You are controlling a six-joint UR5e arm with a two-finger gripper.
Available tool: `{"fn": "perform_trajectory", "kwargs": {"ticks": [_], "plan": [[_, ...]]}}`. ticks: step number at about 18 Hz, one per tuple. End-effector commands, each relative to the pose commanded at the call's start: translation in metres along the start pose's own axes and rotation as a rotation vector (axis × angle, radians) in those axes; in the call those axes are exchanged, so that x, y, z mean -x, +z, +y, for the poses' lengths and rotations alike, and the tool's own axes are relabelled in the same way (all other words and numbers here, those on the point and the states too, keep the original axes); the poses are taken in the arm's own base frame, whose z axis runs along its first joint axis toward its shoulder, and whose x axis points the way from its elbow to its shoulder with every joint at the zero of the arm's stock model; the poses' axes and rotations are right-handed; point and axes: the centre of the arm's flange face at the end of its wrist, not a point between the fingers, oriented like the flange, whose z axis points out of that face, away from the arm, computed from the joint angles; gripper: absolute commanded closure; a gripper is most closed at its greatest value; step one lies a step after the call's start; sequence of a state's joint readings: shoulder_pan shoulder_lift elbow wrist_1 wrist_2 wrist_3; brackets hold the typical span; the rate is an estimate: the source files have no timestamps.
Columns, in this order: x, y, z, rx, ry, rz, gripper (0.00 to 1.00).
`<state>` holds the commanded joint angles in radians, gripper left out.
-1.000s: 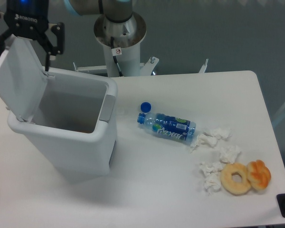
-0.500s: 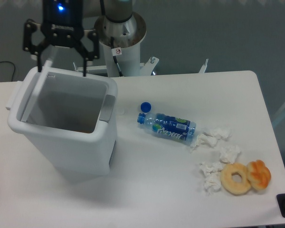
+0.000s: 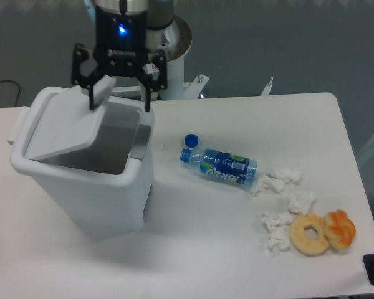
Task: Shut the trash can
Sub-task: 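Sweep the gripper across the can, pressing the lid down shut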
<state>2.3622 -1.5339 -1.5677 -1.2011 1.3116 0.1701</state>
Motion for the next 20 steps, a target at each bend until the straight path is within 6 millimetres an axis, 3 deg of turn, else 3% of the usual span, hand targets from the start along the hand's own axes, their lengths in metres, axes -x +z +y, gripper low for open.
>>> {"fn": "perform_trajectory", "kwargs": {"ticks": [5,20], "plan": [[0.023,0.035,-0.005,0.054,0.002,0.003,0.00],[0.029,0.063,-0.008,0.094,-0.005,0.011,0.00]]}}
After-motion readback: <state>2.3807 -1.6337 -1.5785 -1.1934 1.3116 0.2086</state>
